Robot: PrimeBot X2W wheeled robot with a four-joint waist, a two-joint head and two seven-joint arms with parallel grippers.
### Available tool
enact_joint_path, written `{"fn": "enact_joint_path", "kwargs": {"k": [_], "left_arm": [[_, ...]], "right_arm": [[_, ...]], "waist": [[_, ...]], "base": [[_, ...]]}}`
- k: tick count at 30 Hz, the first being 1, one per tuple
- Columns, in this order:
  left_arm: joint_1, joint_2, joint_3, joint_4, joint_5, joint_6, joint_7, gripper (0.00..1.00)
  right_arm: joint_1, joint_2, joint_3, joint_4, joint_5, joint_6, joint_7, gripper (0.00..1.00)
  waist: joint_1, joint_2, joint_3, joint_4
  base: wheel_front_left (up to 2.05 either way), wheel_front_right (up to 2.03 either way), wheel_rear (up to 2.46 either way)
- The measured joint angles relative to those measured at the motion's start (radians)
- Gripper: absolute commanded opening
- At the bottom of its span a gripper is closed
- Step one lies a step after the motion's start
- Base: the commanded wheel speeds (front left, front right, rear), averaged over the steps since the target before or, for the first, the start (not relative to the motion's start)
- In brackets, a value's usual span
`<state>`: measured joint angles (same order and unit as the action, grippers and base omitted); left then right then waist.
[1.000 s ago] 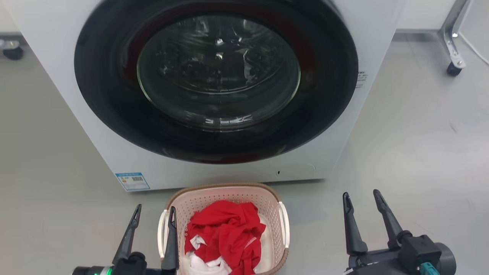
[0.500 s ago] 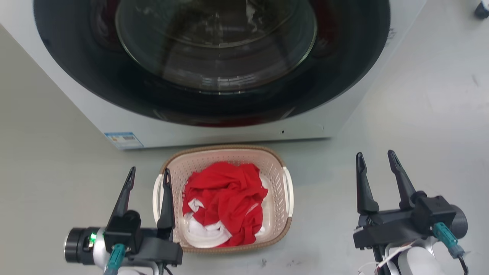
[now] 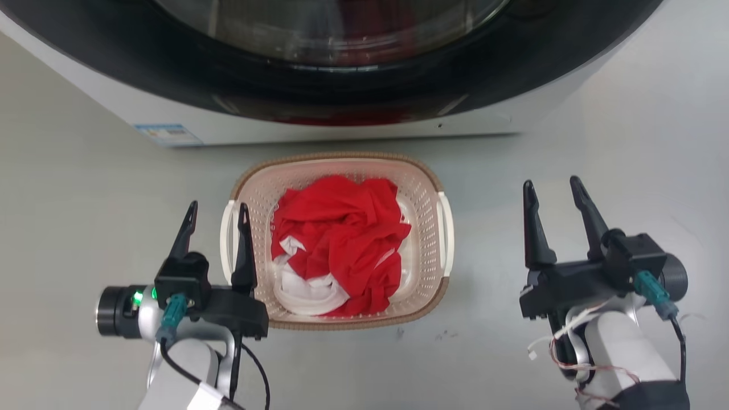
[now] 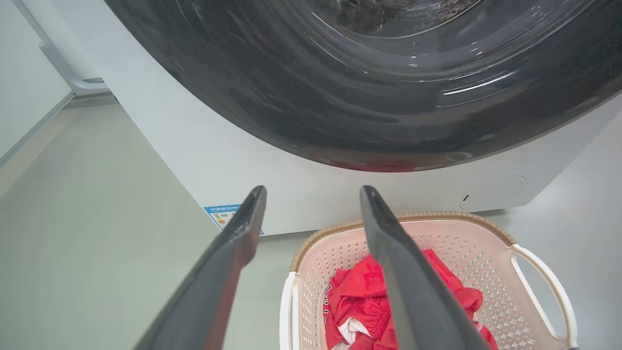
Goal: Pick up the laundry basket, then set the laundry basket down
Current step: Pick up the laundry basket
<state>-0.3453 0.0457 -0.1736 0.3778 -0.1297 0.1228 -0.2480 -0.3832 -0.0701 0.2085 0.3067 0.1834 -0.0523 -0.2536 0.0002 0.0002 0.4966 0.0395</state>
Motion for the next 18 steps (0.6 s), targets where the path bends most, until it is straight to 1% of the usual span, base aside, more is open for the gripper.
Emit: {"fn": "enact_joint_path", "kwargs": {"k": [2, 8, 18], "left_arm": [[-0.029, -0.002, 0.003, 0.025, -0.002, 0.000, 0.002, 1.00], [-0.114, -0.007, 0.005, 0.099, -0.009, 0.000, 0.009, 1.00], [-0.251, -0.012, 0.008, 0.200, -0.037, 0.000, 0.017, 1.00]], "right_arm": [[-0.034, 0.000, 0.001, 0.028, 0.000, 0.009, 0.000, 1.00], [-0.132, 0.000, 0.017, 0.094, -0.001, 0.016, 0.000, 1.00], [-0.262, 0.001, 0.049, 0.174, -0.007, 0.019, 0.000, 1.00]], "waist": [[0.0000, 0.0000, 0.029, 0.004], [0.0000, 0.0000, 0.119, 0.017], [-0.0001, 0.0000, 0.269, 0.035]], "base": [[0.00, 0.00, 0.00], [0.00, 0.00, 0.00], [0.00, 0.00, 0.00]]}}
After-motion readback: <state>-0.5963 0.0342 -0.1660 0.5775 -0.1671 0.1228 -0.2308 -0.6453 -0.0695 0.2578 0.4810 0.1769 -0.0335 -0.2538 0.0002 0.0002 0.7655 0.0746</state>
